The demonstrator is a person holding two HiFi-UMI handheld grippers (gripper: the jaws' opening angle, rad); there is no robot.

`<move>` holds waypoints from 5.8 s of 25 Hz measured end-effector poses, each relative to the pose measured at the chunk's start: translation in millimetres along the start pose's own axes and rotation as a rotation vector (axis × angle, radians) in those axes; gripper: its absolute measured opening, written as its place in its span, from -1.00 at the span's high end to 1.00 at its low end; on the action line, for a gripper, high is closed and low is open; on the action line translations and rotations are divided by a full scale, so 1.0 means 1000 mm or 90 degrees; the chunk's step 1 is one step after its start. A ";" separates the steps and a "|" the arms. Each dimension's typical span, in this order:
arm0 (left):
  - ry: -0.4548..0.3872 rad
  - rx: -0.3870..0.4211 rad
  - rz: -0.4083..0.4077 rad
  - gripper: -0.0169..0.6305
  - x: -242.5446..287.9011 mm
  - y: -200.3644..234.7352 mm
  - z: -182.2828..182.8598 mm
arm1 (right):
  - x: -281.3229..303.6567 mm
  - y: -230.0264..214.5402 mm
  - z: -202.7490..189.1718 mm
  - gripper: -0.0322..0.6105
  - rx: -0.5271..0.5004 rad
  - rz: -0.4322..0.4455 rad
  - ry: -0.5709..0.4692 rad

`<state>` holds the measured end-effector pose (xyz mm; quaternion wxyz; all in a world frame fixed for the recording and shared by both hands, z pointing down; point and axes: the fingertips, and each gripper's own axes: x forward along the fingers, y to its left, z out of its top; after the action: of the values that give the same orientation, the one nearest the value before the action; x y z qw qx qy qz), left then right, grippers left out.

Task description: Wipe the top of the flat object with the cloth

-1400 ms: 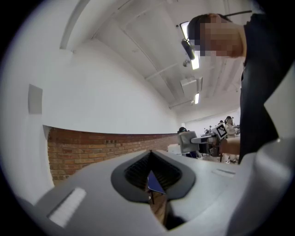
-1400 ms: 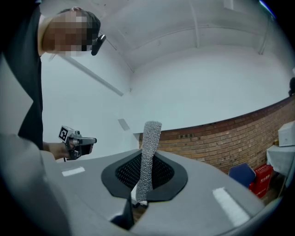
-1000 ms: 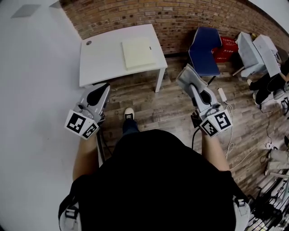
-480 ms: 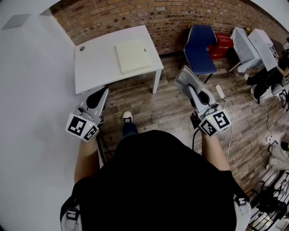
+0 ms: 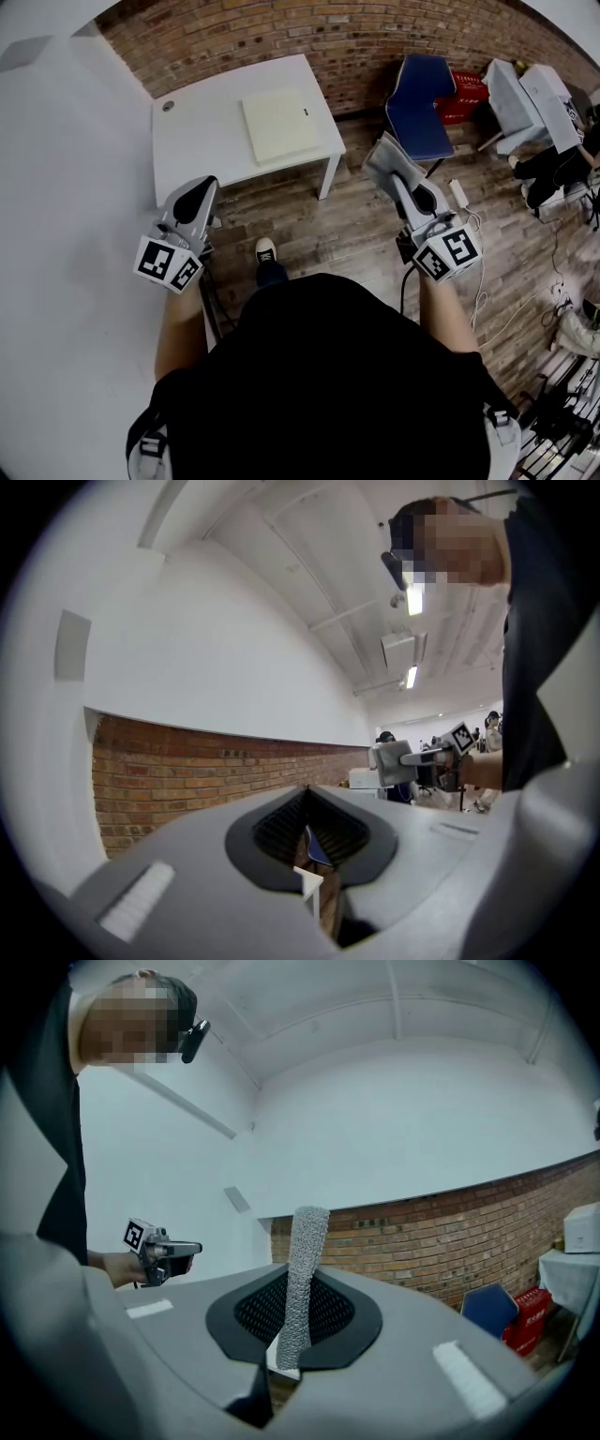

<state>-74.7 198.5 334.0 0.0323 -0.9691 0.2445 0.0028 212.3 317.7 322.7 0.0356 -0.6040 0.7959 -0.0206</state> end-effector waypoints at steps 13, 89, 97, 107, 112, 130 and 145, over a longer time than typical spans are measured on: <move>0.004 -0.006 -0.023 0.94 0.056 0.107 -0.014 | 0.108 -0.019 -0.003 0.87 0.001 -0.028 0.023; -0.031 0.040 -0.029 0.94 0.109 0.357 -0.016 | 0.406 -0.031 -0.015 0.87 -0.007 0.023 0.040; -0.012 0.033 0.013 0.94 0.128 0.359 -0.024 | 0.438 -0.075 -0.053 0.87 0.008 0.041 0.079; 0.005 0.023 0.062 0.94 0.141 0.364 -0.035 | 0.481 -0.106 -0.099 0.87 0.027 0.077 0.127; 0.026 0.017 0.080 0.94 0.142 0.363 -0.049 | 0.502 -0.111 -0.132 0.87 0.028 0.101 0.162; 0.070 -0.012 0.156 0.94 0.127 0.356 -0.068 | 0.534 -0.107 -0.248 0.87 0.086 0.176 0.306; 0.100 -0.034 0.204 0.94 0.102 0.353 -0.072 | 0.561 -0.067 -0.325 0.87 0.071 0.266 0.410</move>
<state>-153.0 -165.0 382.0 -0.0137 -0.9156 0.3973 -0.0608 99.4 -243.9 633.7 -0.1796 -0.3885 0.8700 -0.2448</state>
